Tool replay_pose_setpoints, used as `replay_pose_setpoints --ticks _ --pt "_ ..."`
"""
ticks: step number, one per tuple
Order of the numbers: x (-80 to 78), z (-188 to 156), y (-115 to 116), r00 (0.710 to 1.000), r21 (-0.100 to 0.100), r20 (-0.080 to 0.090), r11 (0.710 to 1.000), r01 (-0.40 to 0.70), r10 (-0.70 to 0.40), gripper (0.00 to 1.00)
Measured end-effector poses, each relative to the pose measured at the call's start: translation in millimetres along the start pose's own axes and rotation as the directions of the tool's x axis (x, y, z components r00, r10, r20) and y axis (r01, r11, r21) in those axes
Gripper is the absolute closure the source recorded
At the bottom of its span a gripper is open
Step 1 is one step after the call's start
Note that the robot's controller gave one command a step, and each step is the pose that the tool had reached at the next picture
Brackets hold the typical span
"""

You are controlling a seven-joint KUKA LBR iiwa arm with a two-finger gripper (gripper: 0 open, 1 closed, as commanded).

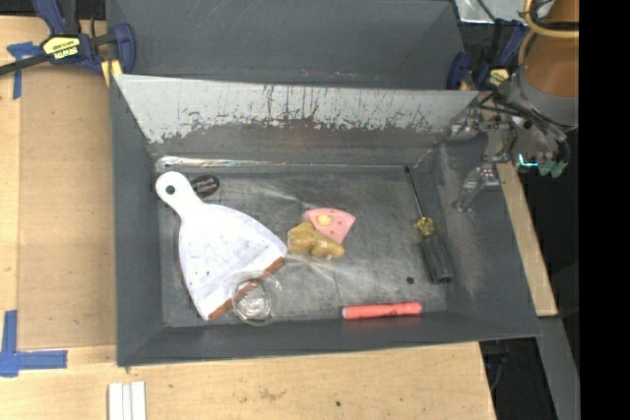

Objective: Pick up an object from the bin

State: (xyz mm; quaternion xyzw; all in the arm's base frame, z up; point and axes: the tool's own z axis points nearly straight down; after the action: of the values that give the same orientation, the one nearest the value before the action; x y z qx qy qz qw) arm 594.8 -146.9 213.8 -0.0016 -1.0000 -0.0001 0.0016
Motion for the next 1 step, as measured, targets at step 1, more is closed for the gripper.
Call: replay_pose_setpoints --ticks 1 --pt "-1.0 -4.0 0.8 1.0 0.001 0.006 1.0 0.003 -0.003 0.0"
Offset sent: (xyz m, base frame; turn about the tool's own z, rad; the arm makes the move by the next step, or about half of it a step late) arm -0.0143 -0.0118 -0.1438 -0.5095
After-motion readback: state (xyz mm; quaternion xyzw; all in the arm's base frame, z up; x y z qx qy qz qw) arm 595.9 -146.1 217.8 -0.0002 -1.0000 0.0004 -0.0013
